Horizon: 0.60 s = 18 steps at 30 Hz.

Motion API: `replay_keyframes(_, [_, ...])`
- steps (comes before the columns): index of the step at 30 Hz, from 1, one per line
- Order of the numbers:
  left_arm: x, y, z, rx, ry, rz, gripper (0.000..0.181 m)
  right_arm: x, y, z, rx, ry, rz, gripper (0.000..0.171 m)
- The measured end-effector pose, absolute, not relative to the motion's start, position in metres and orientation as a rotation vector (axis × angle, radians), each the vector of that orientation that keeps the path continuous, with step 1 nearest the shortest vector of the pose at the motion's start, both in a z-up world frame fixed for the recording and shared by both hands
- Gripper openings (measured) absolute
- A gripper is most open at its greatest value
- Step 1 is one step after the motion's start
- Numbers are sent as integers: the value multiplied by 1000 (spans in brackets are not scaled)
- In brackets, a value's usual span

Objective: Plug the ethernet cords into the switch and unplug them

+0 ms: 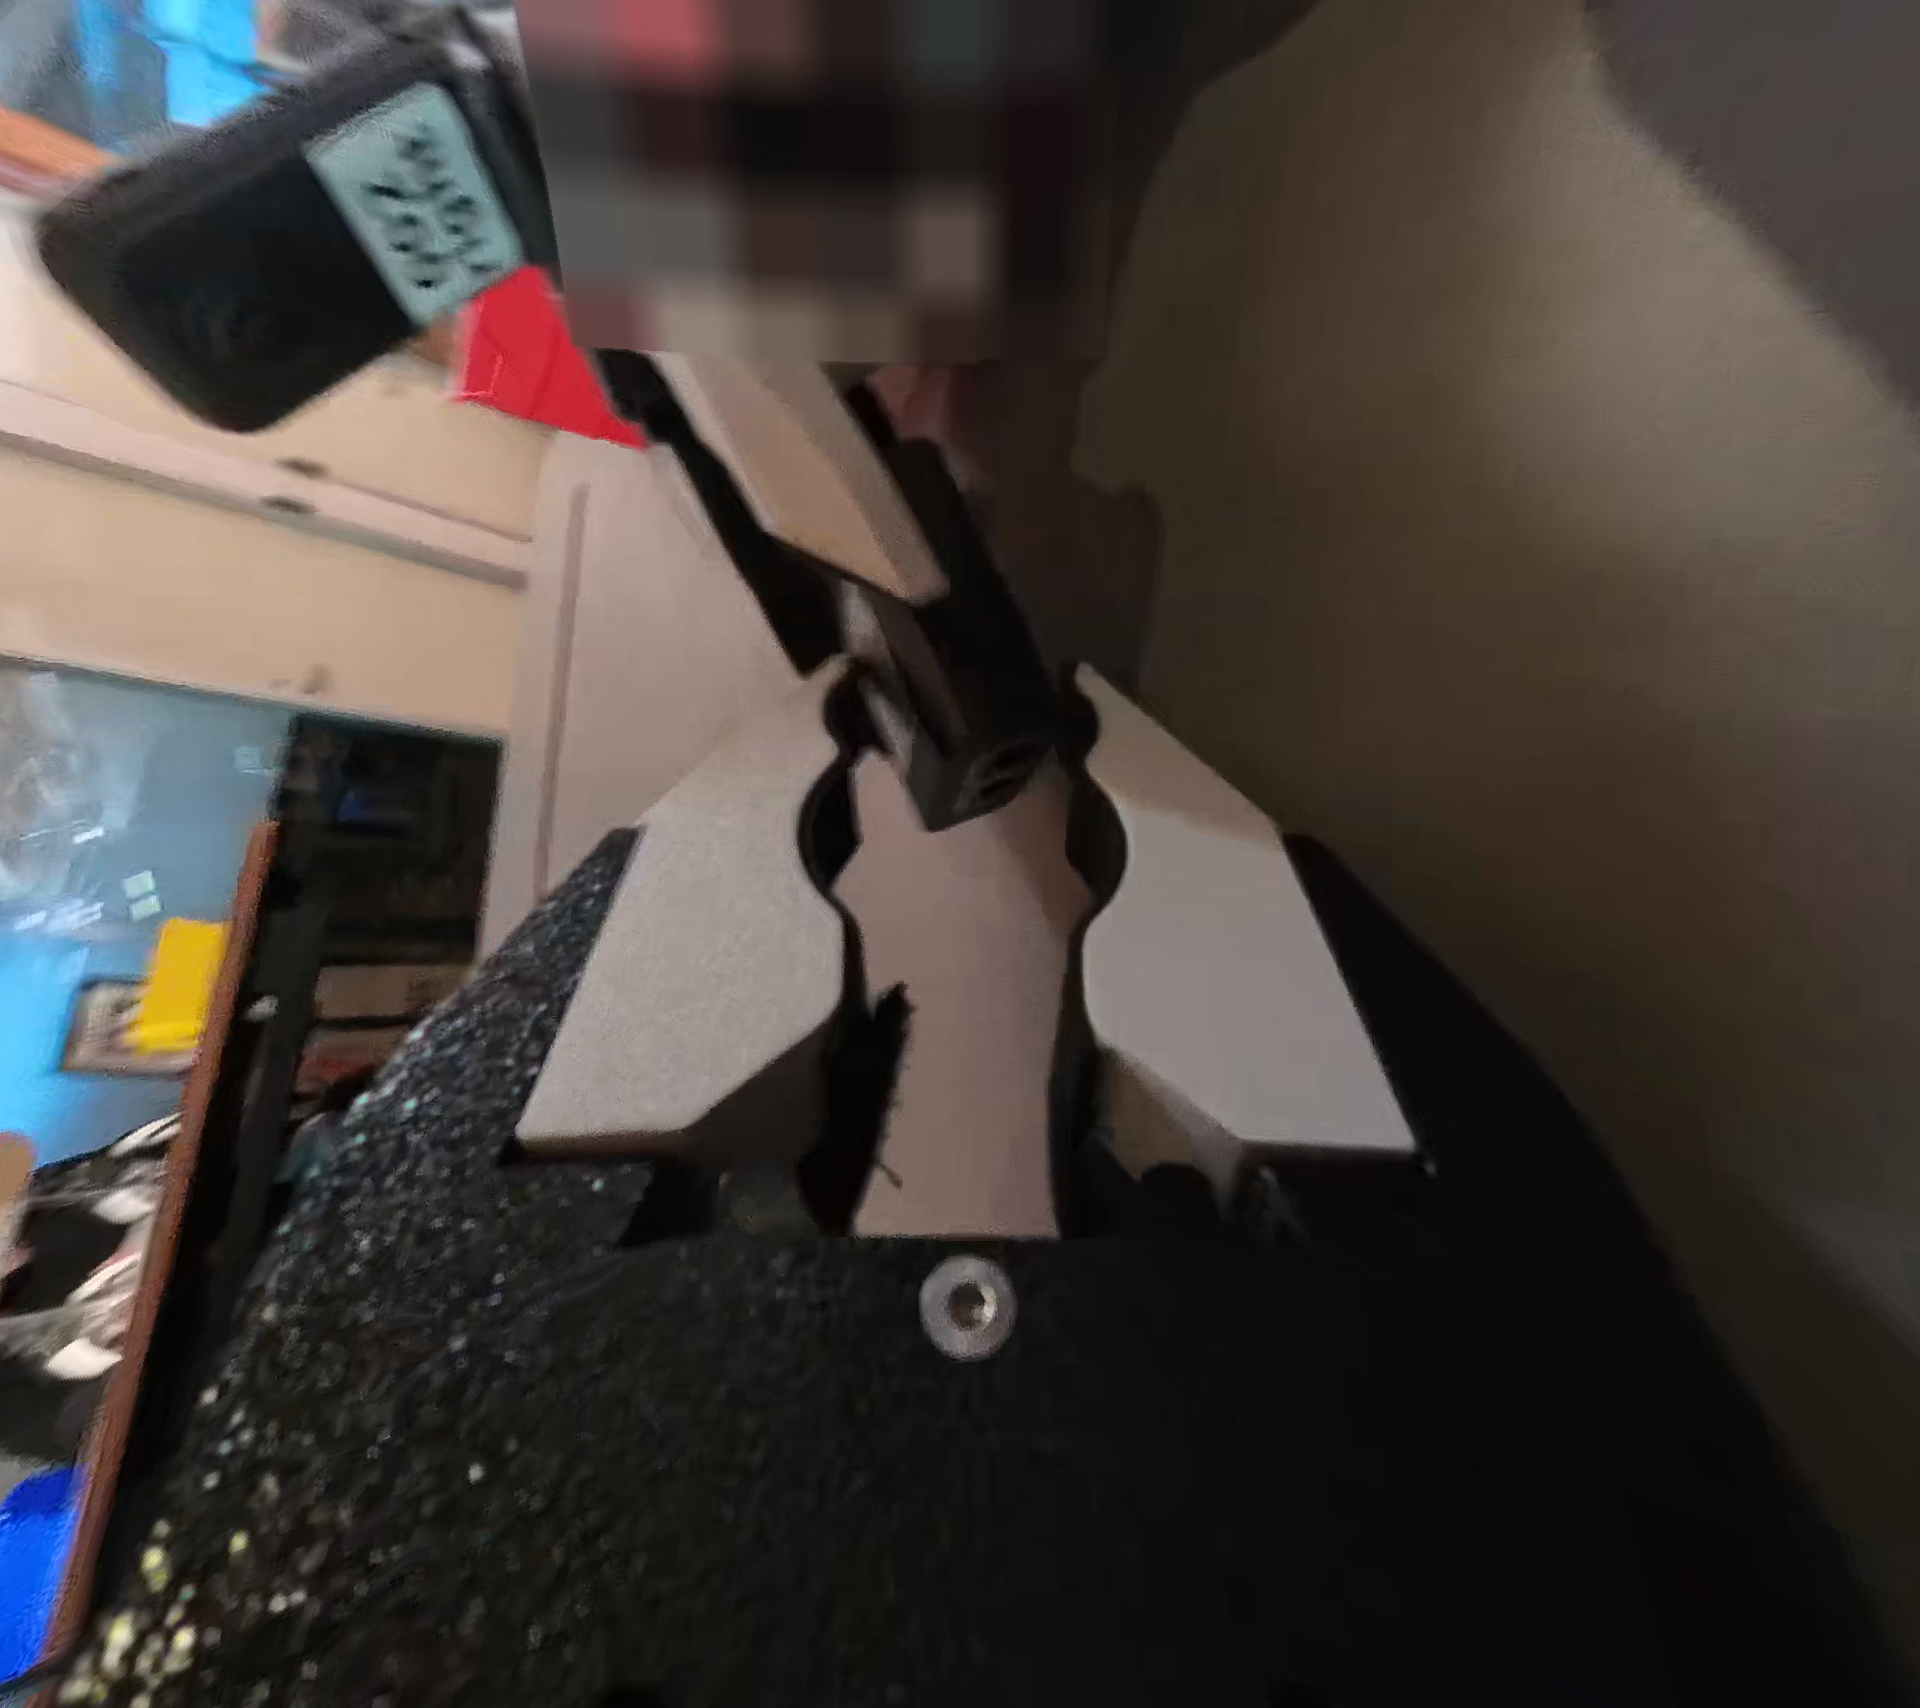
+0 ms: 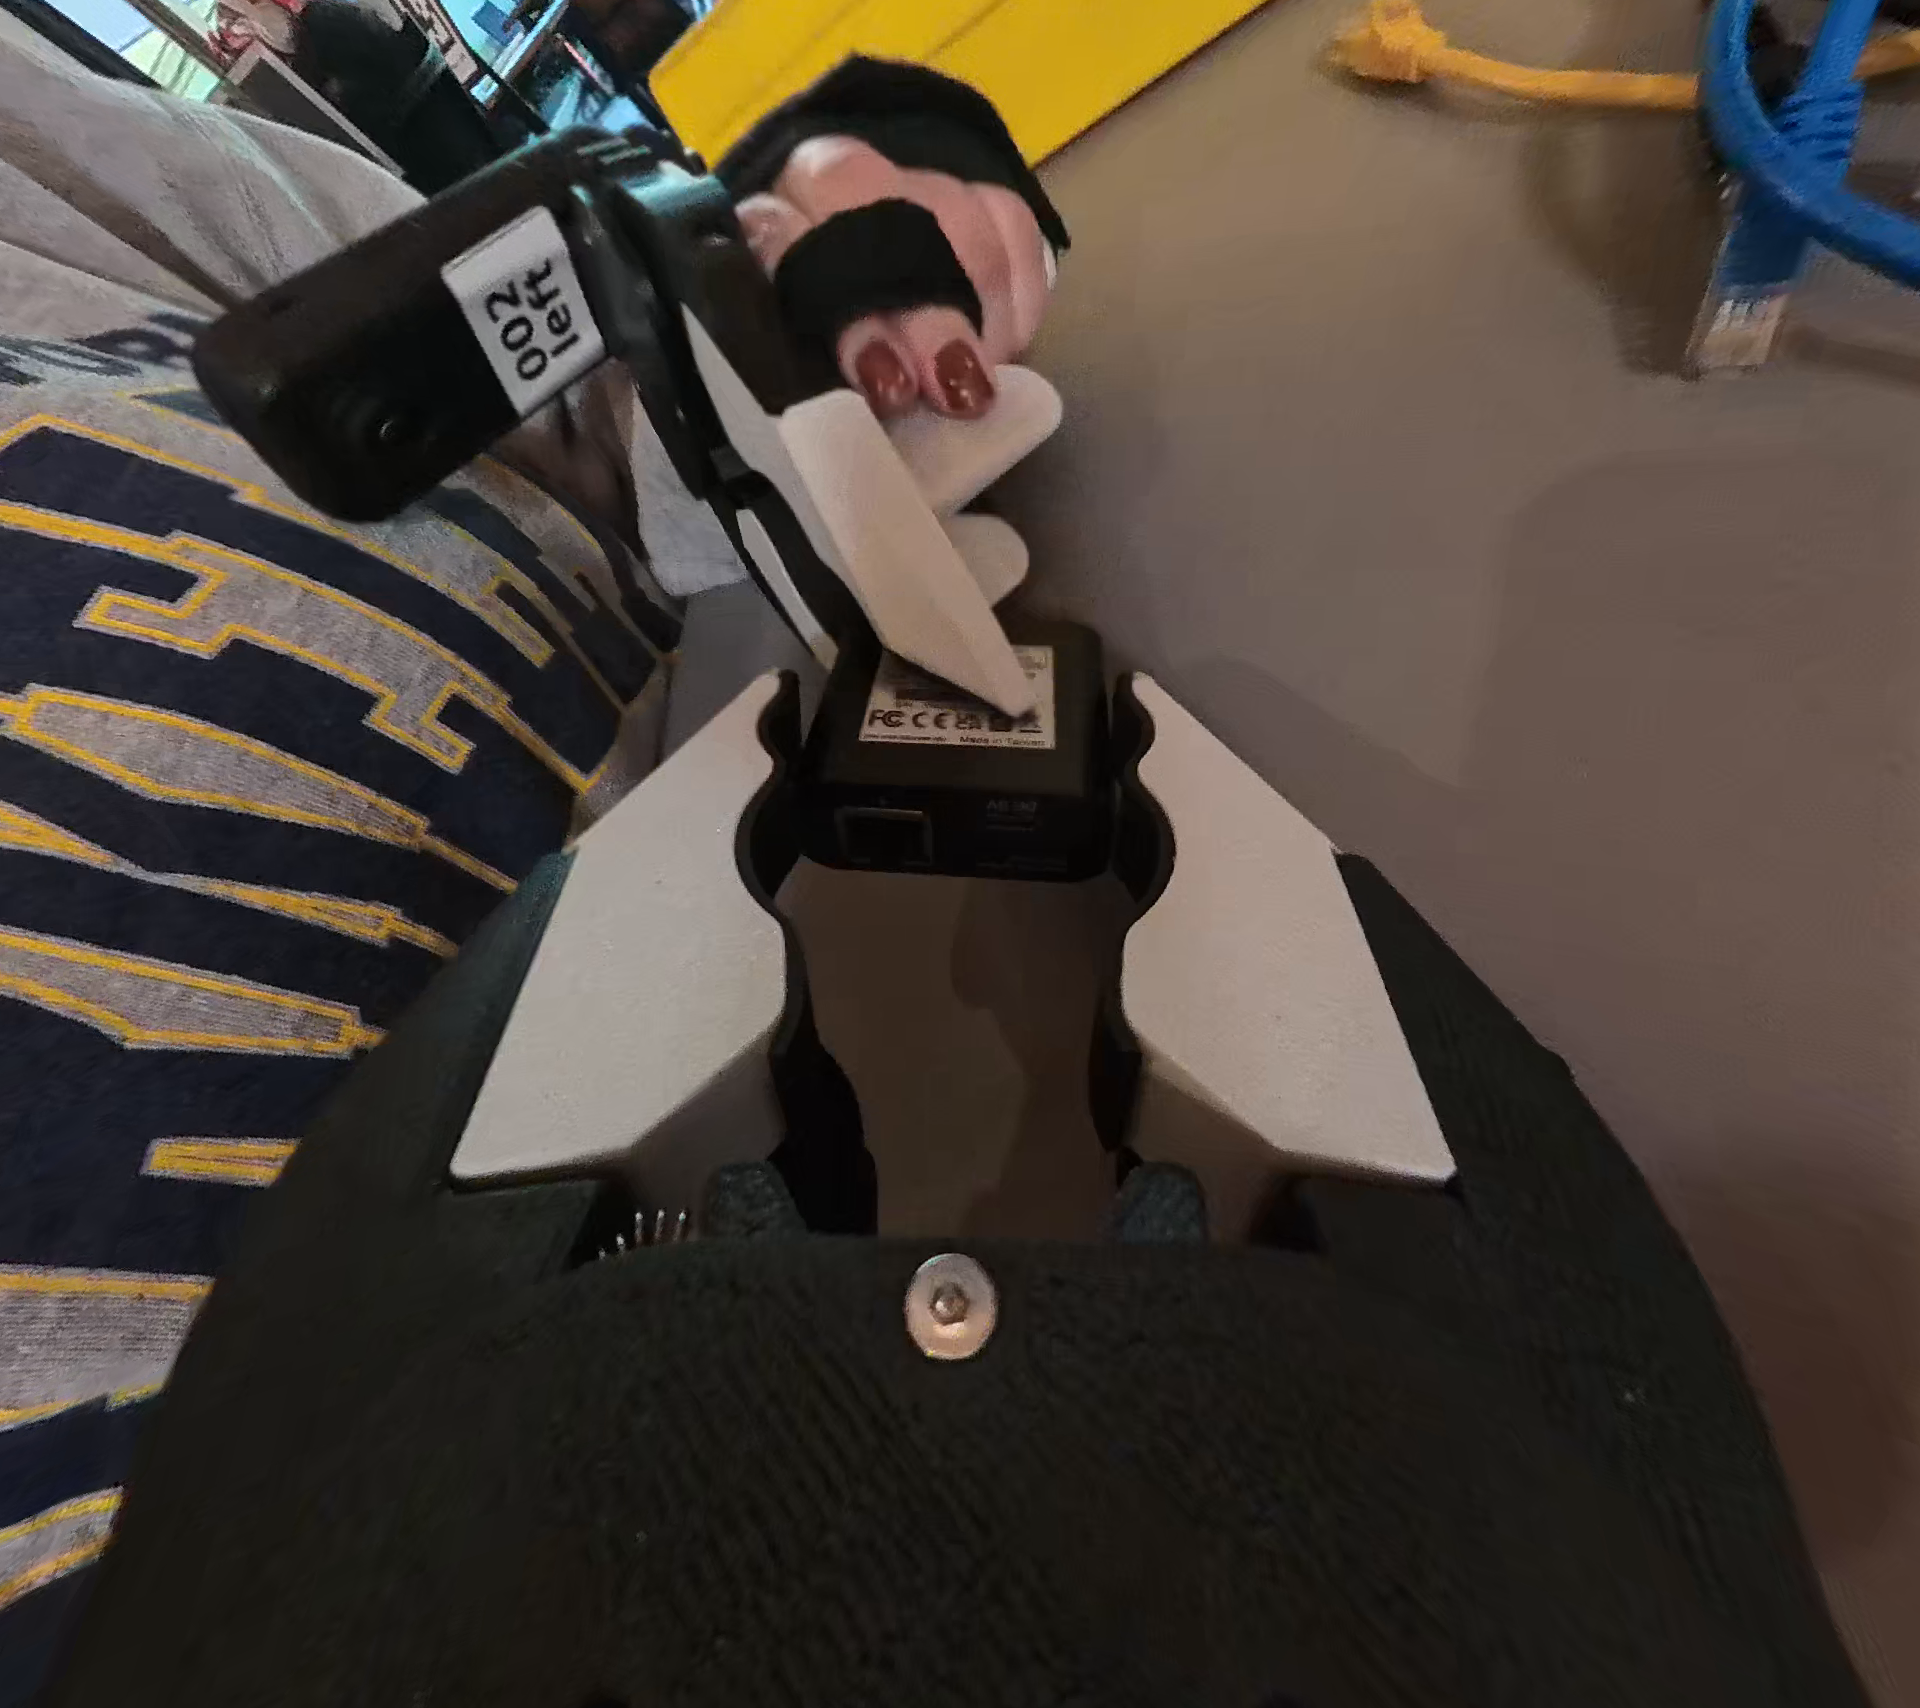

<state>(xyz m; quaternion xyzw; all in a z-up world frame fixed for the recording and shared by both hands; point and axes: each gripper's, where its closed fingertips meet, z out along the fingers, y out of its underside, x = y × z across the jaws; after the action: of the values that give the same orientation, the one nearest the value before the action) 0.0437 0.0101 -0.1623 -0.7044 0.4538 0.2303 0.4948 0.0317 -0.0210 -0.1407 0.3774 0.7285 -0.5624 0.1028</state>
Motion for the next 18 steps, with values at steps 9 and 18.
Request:
replay_keyframes(9, [-23,9,-143,-1835,692,685,22,-20,31,-129,1509,2411,-1947,82])
replay_keyframes(18, [-70,-28,-114,-1766,245,572,21,-99,63,-134,1535,3123,-1592,57])
